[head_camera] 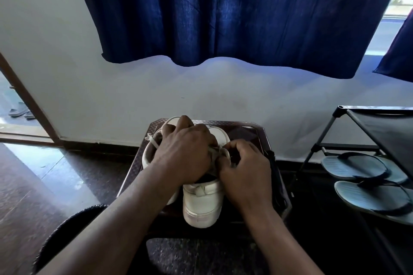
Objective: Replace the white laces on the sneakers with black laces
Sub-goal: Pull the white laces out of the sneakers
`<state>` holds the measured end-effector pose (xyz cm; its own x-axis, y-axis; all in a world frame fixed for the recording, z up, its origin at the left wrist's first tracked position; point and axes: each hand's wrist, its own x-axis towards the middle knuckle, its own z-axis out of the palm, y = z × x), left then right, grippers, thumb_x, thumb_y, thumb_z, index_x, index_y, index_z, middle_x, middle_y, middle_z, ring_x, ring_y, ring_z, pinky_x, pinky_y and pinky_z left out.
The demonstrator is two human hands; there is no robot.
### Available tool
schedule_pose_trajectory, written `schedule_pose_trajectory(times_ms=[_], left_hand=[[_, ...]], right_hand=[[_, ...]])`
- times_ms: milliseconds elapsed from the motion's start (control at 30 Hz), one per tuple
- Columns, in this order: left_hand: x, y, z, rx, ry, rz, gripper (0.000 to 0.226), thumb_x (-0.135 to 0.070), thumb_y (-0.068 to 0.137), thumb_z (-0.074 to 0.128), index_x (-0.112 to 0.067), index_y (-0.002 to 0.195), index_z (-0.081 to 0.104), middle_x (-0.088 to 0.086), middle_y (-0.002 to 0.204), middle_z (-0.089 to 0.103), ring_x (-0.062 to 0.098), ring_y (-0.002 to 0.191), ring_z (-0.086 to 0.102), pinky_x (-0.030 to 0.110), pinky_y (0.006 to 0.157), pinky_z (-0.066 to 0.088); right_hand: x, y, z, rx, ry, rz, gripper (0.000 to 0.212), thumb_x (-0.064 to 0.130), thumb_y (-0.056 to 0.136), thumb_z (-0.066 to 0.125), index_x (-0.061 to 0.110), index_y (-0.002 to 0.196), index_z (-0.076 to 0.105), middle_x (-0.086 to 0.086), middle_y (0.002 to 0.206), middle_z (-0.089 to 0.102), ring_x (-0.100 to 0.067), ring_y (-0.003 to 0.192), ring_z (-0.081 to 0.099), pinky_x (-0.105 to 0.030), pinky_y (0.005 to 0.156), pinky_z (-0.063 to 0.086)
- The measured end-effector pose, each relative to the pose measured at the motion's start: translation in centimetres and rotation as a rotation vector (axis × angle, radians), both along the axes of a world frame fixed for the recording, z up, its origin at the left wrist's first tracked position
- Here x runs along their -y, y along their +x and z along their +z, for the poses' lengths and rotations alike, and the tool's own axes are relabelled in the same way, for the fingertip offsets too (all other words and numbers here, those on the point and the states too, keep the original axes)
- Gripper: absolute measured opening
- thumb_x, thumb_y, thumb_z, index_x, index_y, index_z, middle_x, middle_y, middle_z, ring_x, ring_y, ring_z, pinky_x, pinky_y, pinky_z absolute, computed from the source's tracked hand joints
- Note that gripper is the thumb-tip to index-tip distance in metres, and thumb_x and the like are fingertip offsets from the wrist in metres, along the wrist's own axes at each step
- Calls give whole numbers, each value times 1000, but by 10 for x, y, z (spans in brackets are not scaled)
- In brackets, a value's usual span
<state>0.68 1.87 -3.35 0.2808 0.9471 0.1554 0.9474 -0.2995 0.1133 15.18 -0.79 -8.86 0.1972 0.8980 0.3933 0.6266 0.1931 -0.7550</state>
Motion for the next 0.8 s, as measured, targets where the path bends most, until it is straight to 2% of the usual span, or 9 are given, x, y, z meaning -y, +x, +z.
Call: schedule_pose_trajectory(times_ms=[167, 267, 367, 433, 533, 600, 667, 733, 800], left_hand=[[0, 0, -2, 12, 49, -6, 22, -39, 93, 55, -39, 113, 66, -20, 125, 64, 18, 126, 38, 50, 107, 35], [-1, 0, -2, 8, 33, 1, 21, -38, 94, 54, -38, 111, 65, -18, 123, 63, 19, 124, 39, 49, 105, 35], [-1, 1, -5, 19, 54, 12, 8, -32, 92, 57, -34, 97, 63, -15, 112, 62, 19, 117, 43, 46, 98, 37], [-3, -1, -6, 134, 53, 37, 6, -25, 88, 58, -31, 91, 58, -13, 101, 63, 18, 109, 46, 44, 92, 37], [-8, -8, -4, 453, -35, 132, 16, -13, 87, 59, -29, 85, 61, -12, 79, 65, 16, 94, 59, 36, 82, 43], [-13, -14, -3, 656, -86, 183, 25, -5, 85, 58, -29, 79, 62, -18, 75, 71, 8, 88, 66, 29, 75, 48], [-14, -16, -3, 763, -118, 198, 24, -8, 87, 60, -32, 86, 62, -23, 75, 73, 2, 86, 67, 27, 73, 48], [-13, -15, -2, 742, -138, 175, 19, -19, 89, 67, -36, 97, 63, -16, 79, 73, 3, 88, 65, 26, 74, 46], [-12, -13, -4, 590, -96, 144, 18, -25, 85, 70, -36, 99, 70, -12, 88, 73, 9, 94, 64, 28, 77, 48]], right_hand=[[-3, 3, -1, 2, 66, 8, 17, 36, 83, 62, 23, 87, 72, 12, 86, 69, -8, 77, 62, -33, 73, 51], [-3, 5, -3, 1, 92, 27, 13, 31, 83, 64, 22, 85, 73, 12, 85, 70, -9, 78, 64, -35, 73, 52], [-2, 5, -3, 1, 102, 50, 14, 28, 82, 63, 21, 87, 74, 12, 87, 71, -9, 81, 66, -37, 74, 53], [-1, 4, -1, 1, 96, 22, 16, 31, 82, 61, 23, 87, 73, 14, 89, 70, -9, 80, 65, -37, 73, 53], [0, 2, 2, 28, 89, -27, 14, 33, 81, 59, 24, 84, 68, 14, 87, 67, -12, 78, 63, -39, 71, 53], [1, 1, 4, 42, 80, -33, 13, 35, 80, 59, 24, 83, 67, 13, 87, 67, -13, 78, 63, -40, 70, 53], [0, 1, 4, 51, 67, -41, 14, 37, 79, 59, 25, 83, 67, 13, 87, 68, -13, 78, 64, -40, 70, 53], [0, 1, 5, 27, 34, -52, 16, 39, 77, 59, 27, 83, 68, 13, 86, 69, -11, 77, 64, -38, 70, 54], [-2, 0, 7, 4, -18, -50, 18, 42, 76, 60, 29, 83, 70, 13, 86, 70, -8, 75, 65, -36, 71, 54]])
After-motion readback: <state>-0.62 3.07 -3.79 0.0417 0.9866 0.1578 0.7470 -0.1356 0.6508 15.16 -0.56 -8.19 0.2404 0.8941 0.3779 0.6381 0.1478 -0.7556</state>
